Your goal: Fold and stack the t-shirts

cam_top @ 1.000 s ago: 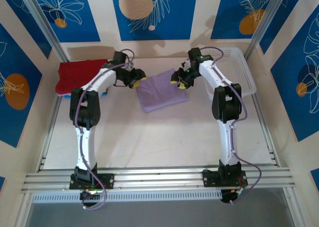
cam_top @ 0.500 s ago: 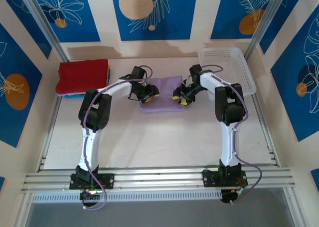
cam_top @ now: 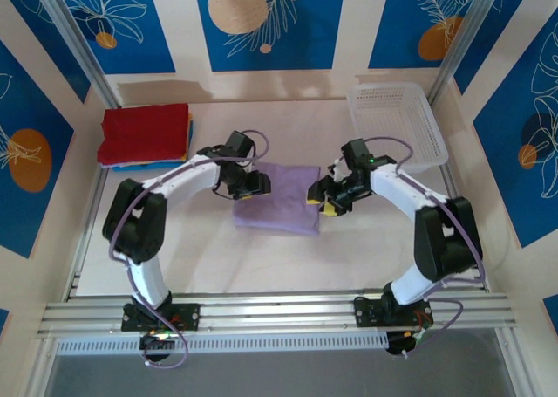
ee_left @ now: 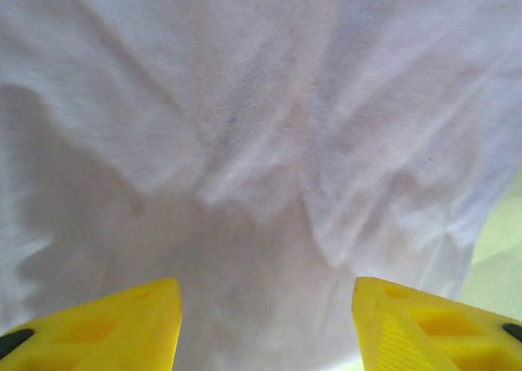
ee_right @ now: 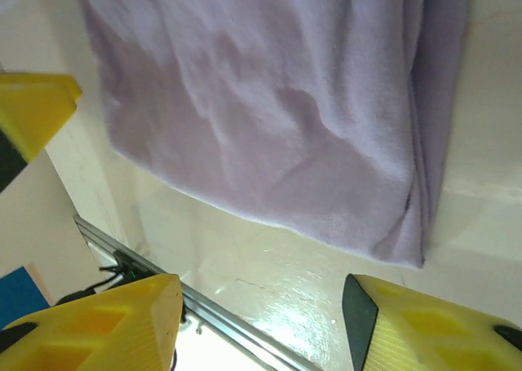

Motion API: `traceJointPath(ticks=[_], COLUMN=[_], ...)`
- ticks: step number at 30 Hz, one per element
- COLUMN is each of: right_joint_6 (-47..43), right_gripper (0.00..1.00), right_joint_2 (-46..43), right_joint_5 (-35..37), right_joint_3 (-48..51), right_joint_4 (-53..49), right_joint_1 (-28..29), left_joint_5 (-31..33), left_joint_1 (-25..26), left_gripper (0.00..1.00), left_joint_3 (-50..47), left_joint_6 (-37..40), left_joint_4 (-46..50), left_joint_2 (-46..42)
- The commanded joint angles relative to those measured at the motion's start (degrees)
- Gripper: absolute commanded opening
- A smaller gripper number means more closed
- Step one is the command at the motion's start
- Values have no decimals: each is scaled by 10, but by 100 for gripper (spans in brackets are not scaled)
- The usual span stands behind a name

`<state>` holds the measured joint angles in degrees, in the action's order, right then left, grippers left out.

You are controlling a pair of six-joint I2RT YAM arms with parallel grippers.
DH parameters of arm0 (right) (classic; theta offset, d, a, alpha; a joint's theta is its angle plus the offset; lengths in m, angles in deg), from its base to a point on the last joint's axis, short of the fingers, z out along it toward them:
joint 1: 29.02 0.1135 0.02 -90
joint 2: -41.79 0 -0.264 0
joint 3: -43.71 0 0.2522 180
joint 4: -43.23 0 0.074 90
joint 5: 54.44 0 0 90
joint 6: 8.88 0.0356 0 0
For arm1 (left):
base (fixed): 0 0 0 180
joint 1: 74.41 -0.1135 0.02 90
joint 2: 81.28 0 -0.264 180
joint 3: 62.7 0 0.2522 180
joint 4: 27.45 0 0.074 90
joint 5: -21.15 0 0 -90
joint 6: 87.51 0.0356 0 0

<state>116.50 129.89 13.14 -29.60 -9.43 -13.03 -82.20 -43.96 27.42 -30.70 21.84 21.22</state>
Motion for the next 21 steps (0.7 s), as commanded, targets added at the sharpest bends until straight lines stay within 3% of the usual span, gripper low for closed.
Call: traceJointPath(ticks=[1, 6, 14, 21], right_joint_6=[-16, -15, 4, 28], right_gripper=[57, 58, 58, 58], right_joint_2=[-35, -11, 138, 291], right_joint_5=[29, -24, -125, -72], right_joint_3=[-6, -29, -128, -242], right_joint_4=[-32, 28, 142, 164], right_joint_1=[-24, -53, -57, -65], left_joint_5=[84, 84, 78, 75], left_joint_1=[-4, -21, -36, -37], left_gripper=[59, 60, 60, 61], left_joint_3=[40, 36, 2, -1], left_joint_6=[67, 81, 76, 77], left_joint_4=[97, 115, 86, 82], left_joint_2=[-35, -34, -13, 14])
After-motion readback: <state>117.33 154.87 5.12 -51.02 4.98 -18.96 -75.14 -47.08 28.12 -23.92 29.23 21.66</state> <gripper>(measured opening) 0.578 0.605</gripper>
